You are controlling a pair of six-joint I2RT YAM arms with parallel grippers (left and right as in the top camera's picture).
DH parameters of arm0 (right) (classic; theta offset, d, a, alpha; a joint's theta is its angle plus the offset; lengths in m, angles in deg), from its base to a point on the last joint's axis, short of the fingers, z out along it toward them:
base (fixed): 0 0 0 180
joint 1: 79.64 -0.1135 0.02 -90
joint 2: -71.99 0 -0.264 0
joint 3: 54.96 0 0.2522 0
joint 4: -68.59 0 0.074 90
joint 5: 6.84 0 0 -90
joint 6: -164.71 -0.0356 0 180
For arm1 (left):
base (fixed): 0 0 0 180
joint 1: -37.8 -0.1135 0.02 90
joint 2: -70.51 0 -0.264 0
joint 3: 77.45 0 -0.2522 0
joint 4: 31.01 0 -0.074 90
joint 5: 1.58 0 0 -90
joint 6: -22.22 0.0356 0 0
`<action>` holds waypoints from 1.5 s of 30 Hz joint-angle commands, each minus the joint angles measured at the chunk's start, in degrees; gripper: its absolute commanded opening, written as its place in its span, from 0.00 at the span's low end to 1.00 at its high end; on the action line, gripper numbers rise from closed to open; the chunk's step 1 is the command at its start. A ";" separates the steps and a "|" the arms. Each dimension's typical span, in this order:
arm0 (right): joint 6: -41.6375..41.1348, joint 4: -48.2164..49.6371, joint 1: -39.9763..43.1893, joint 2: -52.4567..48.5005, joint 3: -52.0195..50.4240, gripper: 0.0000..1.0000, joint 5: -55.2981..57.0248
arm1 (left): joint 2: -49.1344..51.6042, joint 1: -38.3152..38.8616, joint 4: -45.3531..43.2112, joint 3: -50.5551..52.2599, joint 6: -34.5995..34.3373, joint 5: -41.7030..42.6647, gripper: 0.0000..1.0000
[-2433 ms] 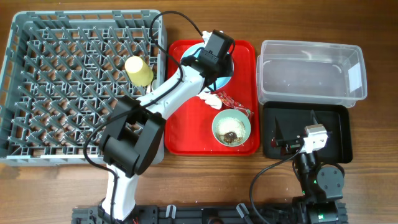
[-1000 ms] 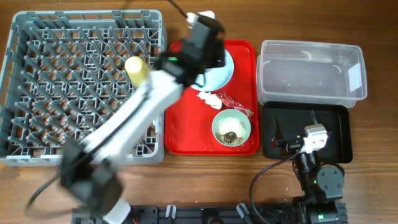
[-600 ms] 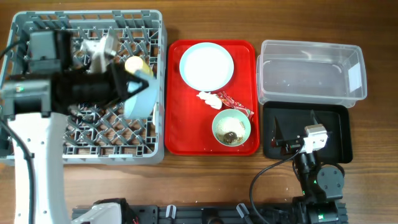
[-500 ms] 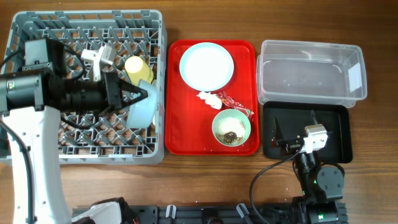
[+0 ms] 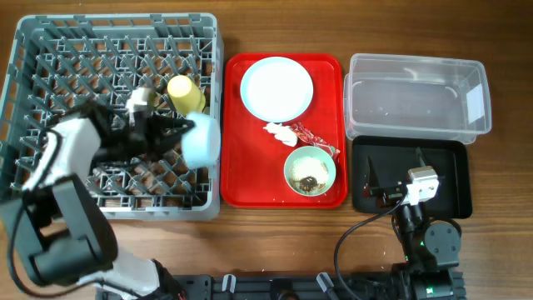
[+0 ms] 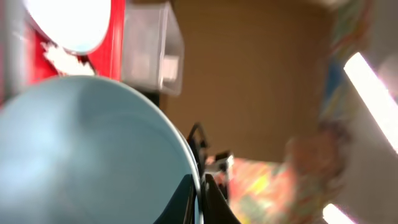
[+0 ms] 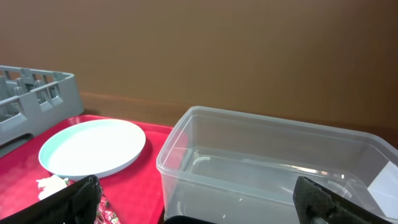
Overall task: Sort waste into correct bins and load items into the dishwasher rack
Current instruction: 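Lift the light-blue bowl and carry it into the rack, then lower the bowl upright into the rack slots and release it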
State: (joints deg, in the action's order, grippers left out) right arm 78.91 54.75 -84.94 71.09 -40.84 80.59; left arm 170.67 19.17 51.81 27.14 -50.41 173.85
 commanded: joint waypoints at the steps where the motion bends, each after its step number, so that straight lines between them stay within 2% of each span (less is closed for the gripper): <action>1: 0.31 0.15 0.28 0.11 -0.07 1.00 -0.52 | 5.70 -4.09 -0.55 1.60 1.75 -2.78 0.04; 12: 0.31 0.15 0.28 0.11 -0.07 1.00 -0.52 | 5.75 -6.12 0.55 1.14 1.70 -8.70 0.08; 15: 0.31 0.15 0.28 0.11 -0.07 1.00 -0.50 | 5.38 -7.28 3.65 -0.57 1.73 -12.22 0.10; 19: 0.31 0.15 0.28 0.11 -0.07 1.00 -0.52 | 4.37 -7.63 9.16 -5.64 1.73 -17.20 0.21; 23: 0.31 0.15 0.28 0.11 -0.07 1.00 -0.52 | 2.23 -7.63 12.48 -11.10 1.51 -18.03 0.30; 27: 0.28 0.15 0.28 0.11 -0.07 1.00 -0.52 | -1.22 -7.63 12.41 -14.45 -1.53 -18.10 0.32; 29: 0.28 0.15 0.28 0.11 -0.07 1.00 -0.52 | -4.09 -7.65 11.89 -14.82 -1.62 -18.69 0.37; 33: 0.28 0.15 0.28 0.11 -0.07 1.00 -0.52 | -9.14 -7.63 7.91 -14.84 -10.43 -26.82 0.42; 34: 0.28 0.15 0.28 0.11 -0.07 1.00 -0.52 | -10.95 -7.43 7.65 -14.84 -11.69 -28.70 0.41; 35: 0.31 0.15 0.28 0.11 -0.07 1.00 -0.52 | -12.68 -6.93 7.93 -14.82 -11.89 -30.12 0.33; 36: 0.31 0.15 0.28 0.11 -0.07 1.00 -0.52 | -14.60 -5.92 8.39 -14.82 -11.89 -31.85 0.20; 37: 0.28 0.15 0.28 0.11 -0.07 1.00 -0.52 | -16.41 -4.48 8.79 -14.82 -12.04 -34.16 0.13; 38: 0.31 0.15 0.28 0.11 -0.07 1.00 -0.52 | -17.77 -3.04 9.07 -14.82 -13.05 -36.76 0.09; 42: 0.31 0.15 0.28 0.11 -0.07 1.00 -0.50 | -21.90 9.84 9.14 -14.80 -22.88 -55.43 0.11; 45: 0.28 0.15 0.28 0.11 -0.07 1.00 -0.52 | -21.62 18.67 7.21 -14.03 -27.93 -61.02 0.11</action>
State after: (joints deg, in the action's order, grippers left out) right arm 78.91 54.77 -84.94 71.09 -40.84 80.59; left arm 149.19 30.47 60.85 13.26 -70.48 124.21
